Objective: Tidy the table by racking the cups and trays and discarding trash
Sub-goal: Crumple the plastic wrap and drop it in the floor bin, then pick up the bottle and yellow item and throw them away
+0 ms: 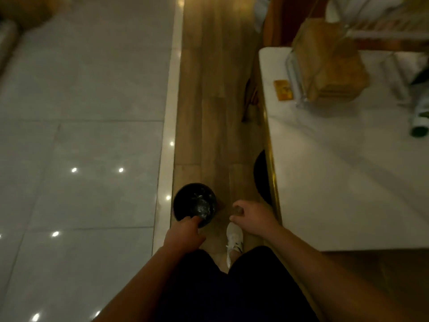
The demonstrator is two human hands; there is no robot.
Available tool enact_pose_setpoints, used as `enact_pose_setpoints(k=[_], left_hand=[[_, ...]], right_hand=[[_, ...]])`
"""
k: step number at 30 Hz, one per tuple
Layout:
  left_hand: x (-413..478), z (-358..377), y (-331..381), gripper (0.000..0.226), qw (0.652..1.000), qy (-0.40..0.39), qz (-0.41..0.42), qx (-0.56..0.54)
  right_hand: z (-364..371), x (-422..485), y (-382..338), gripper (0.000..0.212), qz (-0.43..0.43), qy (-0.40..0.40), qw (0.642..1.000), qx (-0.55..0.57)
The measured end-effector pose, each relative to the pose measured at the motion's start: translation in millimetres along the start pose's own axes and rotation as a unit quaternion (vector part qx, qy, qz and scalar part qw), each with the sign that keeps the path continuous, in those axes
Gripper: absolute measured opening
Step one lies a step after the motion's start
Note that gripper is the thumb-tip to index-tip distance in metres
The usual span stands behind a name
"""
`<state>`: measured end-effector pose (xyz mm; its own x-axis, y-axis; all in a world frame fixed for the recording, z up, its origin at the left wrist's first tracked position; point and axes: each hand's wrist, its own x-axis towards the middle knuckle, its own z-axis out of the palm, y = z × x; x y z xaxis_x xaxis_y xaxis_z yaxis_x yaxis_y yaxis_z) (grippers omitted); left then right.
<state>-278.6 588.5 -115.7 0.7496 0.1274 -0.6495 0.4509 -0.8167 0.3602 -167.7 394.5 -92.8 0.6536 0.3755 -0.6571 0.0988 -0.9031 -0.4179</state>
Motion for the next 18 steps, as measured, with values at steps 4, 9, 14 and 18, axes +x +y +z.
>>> enact_pose_setpoints(k=[4, 9, 14, 18], left_hand=[[-28, 12, 3, 0.041, 0.994, -0.074, 0.063, 0.043], [-58, 30, 20, 0.043, 0.974, -0.153, 0.129, 0.103], [-68, 46, 60, 0.045, 0.951, -0.187, 0.174, 0.172], [-65, 67, 131, 0.055, 0.93, -0.196, 0.203, 0.234]], right_hand=[[35, -74, 31, 0.053, 0.097, 0.007, 0.99, 0.104], [87, -161, 94, 0.046, 0.203, -0.01, 0.956, 0.212], [114, -231, 162, 0.03, 0.276, 0.04, 0.918, 0.283], [124, -260, 218, 0.042, 0.31, 0.064, 0.898, 0.306]])
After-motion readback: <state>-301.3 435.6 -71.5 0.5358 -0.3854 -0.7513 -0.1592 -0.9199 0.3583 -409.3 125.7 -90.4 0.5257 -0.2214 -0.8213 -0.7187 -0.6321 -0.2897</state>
